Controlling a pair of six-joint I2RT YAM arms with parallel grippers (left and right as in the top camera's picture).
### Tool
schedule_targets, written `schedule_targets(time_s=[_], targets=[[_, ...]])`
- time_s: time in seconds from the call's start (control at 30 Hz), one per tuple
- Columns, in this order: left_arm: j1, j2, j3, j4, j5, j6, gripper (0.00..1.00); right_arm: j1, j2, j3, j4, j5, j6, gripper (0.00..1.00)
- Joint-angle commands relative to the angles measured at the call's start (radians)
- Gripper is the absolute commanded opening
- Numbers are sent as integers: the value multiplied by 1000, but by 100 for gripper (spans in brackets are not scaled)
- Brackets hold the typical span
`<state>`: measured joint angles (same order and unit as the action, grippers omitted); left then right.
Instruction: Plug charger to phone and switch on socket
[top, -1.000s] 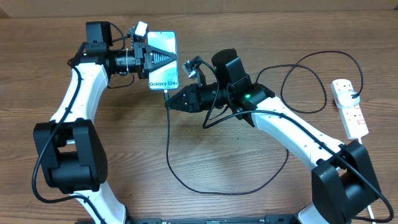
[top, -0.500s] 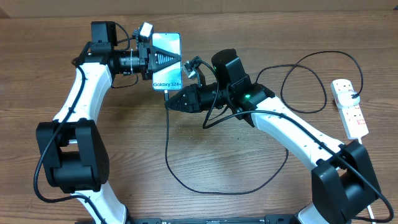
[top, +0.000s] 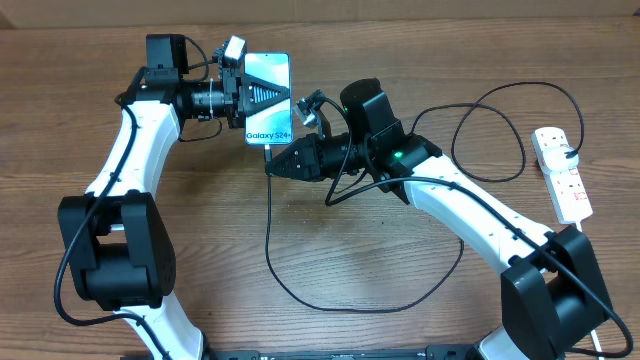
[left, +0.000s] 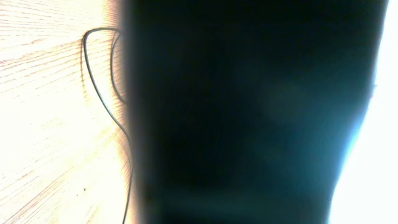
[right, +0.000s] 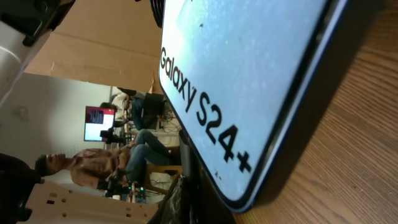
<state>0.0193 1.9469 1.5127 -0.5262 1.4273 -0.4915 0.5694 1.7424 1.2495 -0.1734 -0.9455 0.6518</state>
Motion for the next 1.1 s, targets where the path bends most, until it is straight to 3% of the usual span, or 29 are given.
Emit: schedule_targets(time_s=[0.0,1.07], targets=[[-6,-19,8,6,29,-2,4,-9,-2,9,13,11,15,4],[7,-19,8,7,2,13,4,-31,-2,9,15,37,60,4]])
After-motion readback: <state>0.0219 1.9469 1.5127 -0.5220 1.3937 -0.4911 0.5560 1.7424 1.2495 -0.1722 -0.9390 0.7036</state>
